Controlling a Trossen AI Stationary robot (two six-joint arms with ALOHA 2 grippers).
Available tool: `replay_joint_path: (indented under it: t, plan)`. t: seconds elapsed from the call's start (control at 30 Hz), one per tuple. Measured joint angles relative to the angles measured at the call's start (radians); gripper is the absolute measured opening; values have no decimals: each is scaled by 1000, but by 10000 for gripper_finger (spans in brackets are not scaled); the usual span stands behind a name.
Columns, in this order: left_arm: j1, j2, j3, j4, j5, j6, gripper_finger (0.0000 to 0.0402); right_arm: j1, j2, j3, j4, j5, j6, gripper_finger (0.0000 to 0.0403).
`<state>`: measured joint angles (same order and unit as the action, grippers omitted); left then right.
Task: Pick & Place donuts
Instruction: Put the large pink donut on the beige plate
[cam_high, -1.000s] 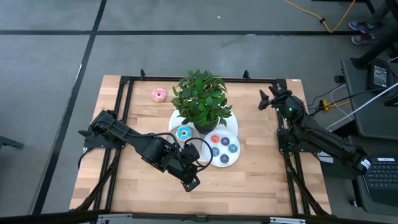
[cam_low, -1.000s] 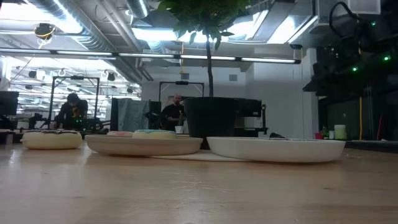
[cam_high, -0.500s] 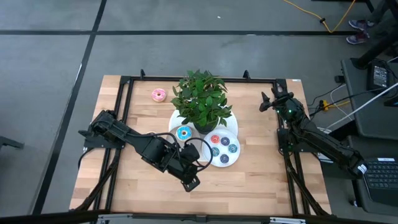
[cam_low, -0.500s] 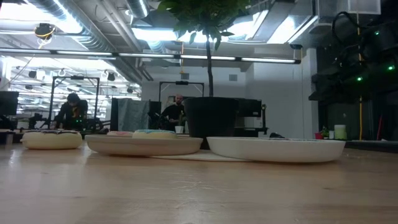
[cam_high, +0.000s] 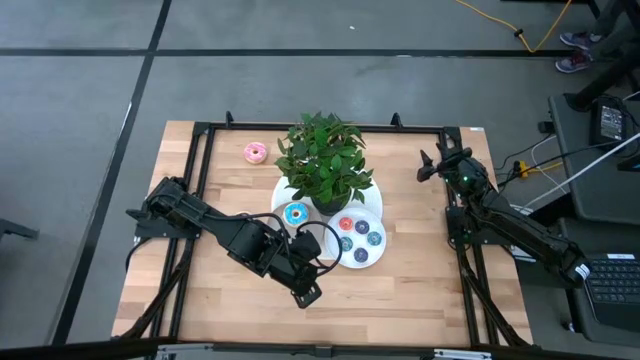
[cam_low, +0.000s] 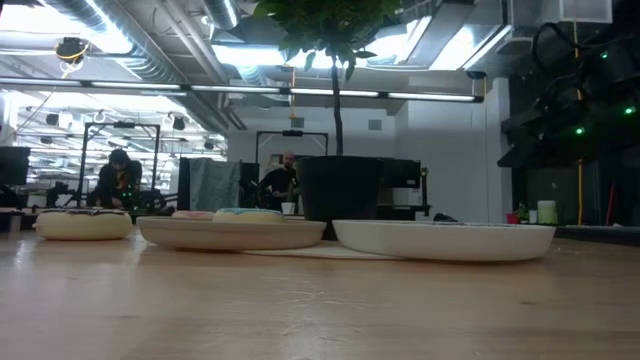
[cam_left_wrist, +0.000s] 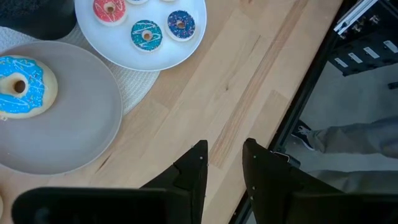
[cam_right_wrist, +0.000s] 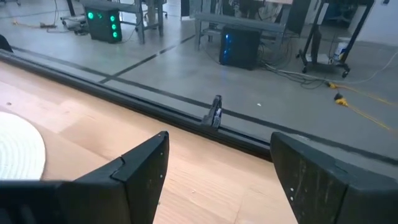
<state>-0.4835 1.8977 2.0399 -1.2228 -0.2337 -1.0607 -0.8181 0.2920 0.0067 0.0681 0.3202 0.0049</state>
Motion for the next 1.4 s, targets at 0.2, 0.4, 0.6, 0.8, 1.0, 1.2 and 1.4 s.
replay_joint_path:
  t: [0.2, 0.4, 0.6, 0.8, 1.0, 1.2, 1.4]
  plan:
    - [0, 0, 0, 0, 0, 0, 93, 0, 0, 0, 1, 0, 18, 278]
    - [0, 0, 0, 0, 0, 0, 94, 0, 0, 0, 1, 0, 40, 278]
    - [0, 0, 0, 0, 0, 0, 91, 0, 0, 0, 1, 0, 40, 278]
    - [0, 0, 0, 0, 0, 0, 95, 0, 0, 0, 1, 0, 43, 278]
    - [0, 0, 0, 0, 0, 0, 93, 0, 0, 0, 1, 0, 42, 278]
    - [0, 0, 0, 0, 0, 0, 95, 0, 0, 0, 1, 0, 41, 278]
    - [0, 0, 0, 0, 24, -41, 91, 0, 0, 0, 1, 0, 41, 278]
